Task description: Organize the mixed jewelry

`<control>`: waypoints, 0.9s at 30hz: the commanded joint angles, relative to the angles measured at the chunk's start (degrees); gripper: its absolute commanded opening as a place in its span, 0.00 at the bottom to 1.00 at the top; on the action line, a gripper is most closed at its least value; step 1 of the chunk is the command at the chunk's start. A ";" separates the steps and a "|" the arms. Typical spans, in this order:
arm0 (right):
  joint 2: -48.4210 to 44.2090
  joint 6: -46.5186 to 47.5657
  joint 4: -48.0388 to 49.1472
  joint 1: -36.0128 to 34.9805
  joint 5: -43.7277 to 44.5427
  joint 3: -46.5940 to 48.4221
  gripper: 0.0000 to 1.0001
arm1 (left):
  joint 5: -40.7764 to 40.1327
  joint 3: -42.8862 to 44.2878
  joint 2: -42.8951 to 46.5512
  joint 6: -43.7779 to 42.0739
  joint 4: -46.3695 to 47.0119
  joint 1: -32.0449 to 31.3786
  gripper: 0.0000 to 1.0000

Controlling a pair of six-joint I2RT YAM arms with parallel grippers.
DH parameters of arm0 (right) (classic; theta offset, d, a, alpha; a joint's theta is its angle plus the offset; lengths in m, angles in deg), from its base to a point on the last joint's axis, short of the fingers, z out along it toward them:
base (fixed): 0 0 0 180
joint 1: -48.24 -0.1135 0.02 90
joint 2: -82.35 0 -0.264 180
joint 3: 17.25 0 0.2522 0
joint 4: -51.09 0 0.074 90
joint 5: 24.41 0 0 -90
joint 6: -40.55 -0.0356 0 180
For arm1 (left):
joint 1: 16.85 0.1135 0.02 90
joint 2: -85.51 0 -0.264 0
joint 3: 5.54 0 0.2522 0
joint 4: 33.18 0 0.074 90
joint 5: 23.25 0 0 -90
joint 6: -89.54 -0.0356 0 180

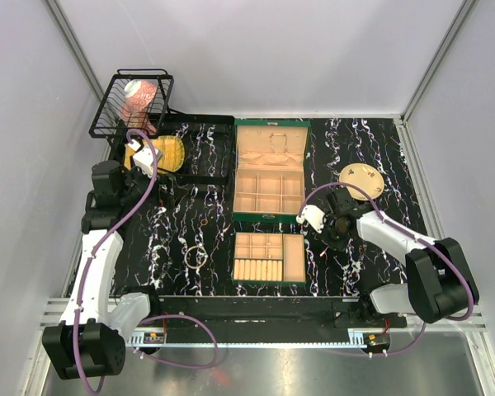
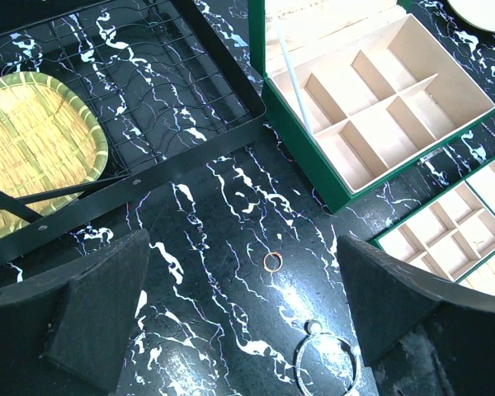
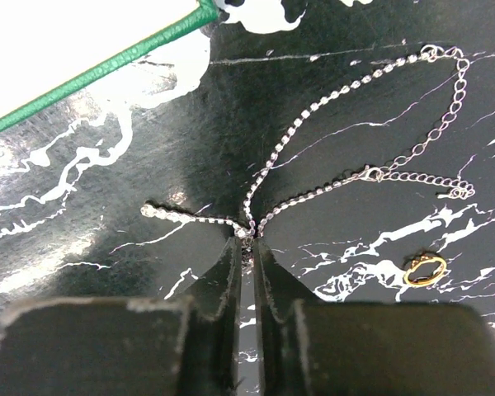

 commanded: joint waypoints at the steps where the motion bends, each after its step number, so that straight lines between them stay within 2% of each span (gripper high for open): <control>1: 1.92 0.61 -0.14 -0.21 -0.12 -1.20 0.06 | -0.67 -0.35 -0.12 -1.11 3.64 -0.07 0.99; 4: 0.34 0.08 -2.78 -0.21 -1.09 0.55 0.00 | -0.75 -0.35 -0.12 -1.11 3.55 -0.07 0.99; 15: -7.48 -2.46 -14.38 -0.30 -6.27 9.69 0.00 | -0.84 -0.17 -0.82 -1.28 4.34 -0.07 0.99; 27: -10.30 -3.96 -24.93 -0.56 -13.13 20.06 0.00 | -0.93 0.79 -2.14 -0.49 5.22 -0.16 0.99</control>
